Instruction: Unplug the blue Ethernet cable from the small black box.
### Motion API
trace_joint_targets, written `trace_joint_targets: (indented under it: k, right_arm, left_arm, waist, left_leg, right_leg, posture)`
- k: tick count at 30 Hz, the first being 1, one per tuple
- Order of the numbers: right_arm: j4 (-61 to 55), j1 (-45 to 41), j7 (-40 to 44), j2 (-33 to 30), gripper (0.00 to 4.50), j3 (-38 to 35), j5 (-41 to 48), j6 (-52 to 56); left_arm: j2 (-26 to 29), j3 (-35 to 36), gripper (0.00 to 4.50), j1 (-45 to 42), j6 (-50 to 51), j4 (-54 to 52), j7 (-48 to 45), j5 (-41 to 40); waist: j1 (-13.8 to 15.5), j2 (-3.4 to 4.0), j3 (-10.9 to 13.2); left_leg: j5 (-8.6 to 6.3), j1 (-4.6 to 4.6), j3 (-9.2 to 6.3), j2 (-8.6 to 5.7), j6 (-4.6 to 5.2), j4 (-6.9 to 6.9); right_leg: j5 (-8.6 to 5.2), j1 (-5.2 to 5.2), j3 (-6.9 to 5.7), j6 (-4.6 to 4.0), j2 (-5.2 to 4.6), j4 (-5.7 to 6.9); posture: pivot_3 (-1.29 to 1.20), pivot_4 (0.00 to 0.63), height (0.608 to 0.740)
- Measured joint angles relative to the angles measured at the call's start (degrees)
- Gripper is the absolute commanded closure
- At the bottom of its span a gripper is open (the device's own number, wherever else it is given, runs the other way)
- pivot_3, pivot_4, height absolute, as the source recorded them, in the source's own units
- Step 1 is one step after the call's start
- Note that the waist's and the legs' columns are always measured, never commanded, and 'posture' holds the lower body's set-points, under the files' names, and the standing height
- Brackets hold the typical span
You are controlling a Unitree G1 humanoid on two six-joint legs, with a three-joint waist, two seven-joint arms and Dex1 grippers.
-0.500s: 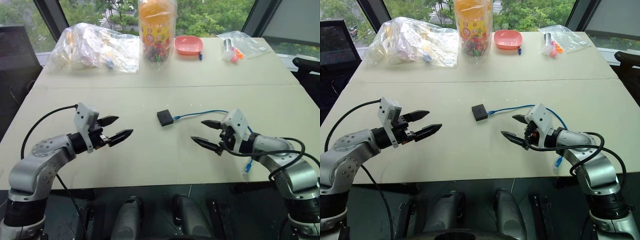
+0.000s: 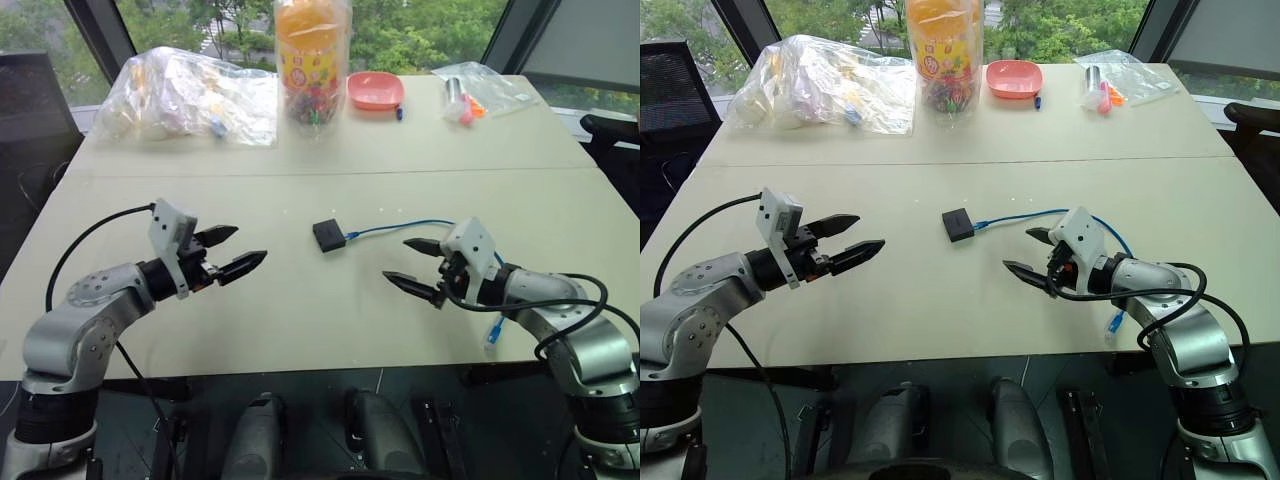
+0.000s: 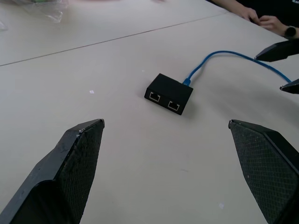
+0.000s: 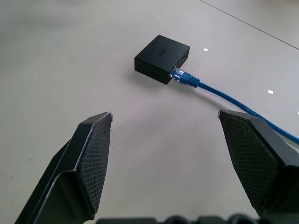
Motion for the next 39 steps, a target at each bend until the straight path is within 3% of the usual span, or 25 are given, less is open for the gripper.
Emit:
trace_joint_targets:
  k: [10, 14, 18, 23, 27, 31, 38, 39]
  right_arm:
    - [5.42, -4.18, 0.42, 0.51, 0.71, 3.14, -2.18, -2.27]
    - [11.23, -9.02, 1.88, 0.92, 0.71, 5.66, -4.15, -5.03]
    - [22.51, -18.62, 6.38, 3.05, 0.71, 10.82, -8.14, -10.88]
    - [51.2, -35.71, 13.29, 9.13, 0.71, 19.31, -17.42, -25.91]
    - [72.26, -45.12, 16.92, 14.09, 0.71, 22.16, -22.85, -35.41]
    - [86.25, -51.84, 19.45, 17.06, 0.71, 22.25, -26.03, -40.32]
    - [93.44, -55.36, 24.04, 19.23, 4.15, 23.65, -31.65, -46.88]
    - [93.64, -55.34, 24.08, 19.26, 4.47, 23.66, -32.13, -47.67]
  left_arm:
    - [0.8, -2.0, 0.1, -1.34, -3.6, 2.74, -1.29, 4.15]
    - [4.04, -2.34, 0.1, -4.19, -5.07, 7.65, -5.54, 5.39]
    - [9.14, -5.12, 0.1, -9.76, -4.4, 12.77, -15.98, 4.5]
    - [15.41, -9.37, 0.1, -15.49, -4.12, 18.18, -30.46, 3.86]
    - [16.08, -10.64, 0.1, -16.35, -5.58, 19.92, -33.92, 5.39]
    - [16.1, -10.54, 0.1, -15.71, -6.1, 19.9, -33.83, 5.65]
    - [15.6, -5.06, 0.01, -4.68, -4.62, 11.64, -27.7, 4.62]
    - [15.6, -4.71, 0.01, -4.25, -4.53, 11.18, -27.44, 4.6]
  waist:
    - [-0.04, -0.01, 0.0]
    - [-0.12, 0.0, 0.0]
    - [-0.33, 0.0, 0.0]
    - [-0.63, 0.02, 0.02]
    - [-0.49, 0.01, 0.03]
    - [-0.59, 0.01, 0.02]
    - [-0.59, 0.0, 0.0]
    - [-0.55, 0.0, 0.0]
  left_leg:
    - [0.0, 0.1, 0.02, -0.02, 0.0, 0.13]
    - [0.01, 0.18, 0.01, 0.01, 0.0, 0.2]
    - [0.01, 0.24, 0.01, 0.08, 0.0, 0.24]
    - [0.02, 0.3, 0.03, 0.13, 0.01, 0.08]
    - [0.02, 0.26, 0.02, 0.14, 0.02, -0.03]
    - [0.02, 0.23, 0.02, 0.14, 0.01, -0.01]
    - [0.03, 0.81, 0.01, 0.17, -0.02, -0.04]
    - [0.05, 0.87, 0.0, 0.17, -0.06, -0.02]
  right_leg:
    - [-0.01, 0.0, 0.02, -0.01, 0.01, 0.29]
    - [-0.01, 0.0, 0.05, -0.02, 0.1, 0.45]
    - [0.03, 0.01, 0.09, -0.09, 0.24, 0.49]
    - [0.02, -0.02, 0.15, -0.09, 0.34, 0.51]
    - [0.0, -0.03, 0.15, -0.02, 0.36, 0.51]
    - [0.01, -0.05, 0.16, -0.01, 0.34, 0.51]
    - [-0.01, 0.39, 0.21, -0.09, 0.33, 0.61]
    - [0.0, 0.45, 0.21, -0.13, 0.33, 0.62]
  posture:
    - [0.0, 0.15, 0.74]
    - [0.0, 0.15, 0.74]
    - [0.0, 0.15, 0.74]
    - [0.0, 0.15, 0.74]
    - [0.0, 0.15, 0.74]
    - [0.0, 0.15, 0.74]
    - [0.0, 0.15, 0.74]
    - [0.0, 0.15, 0.74]
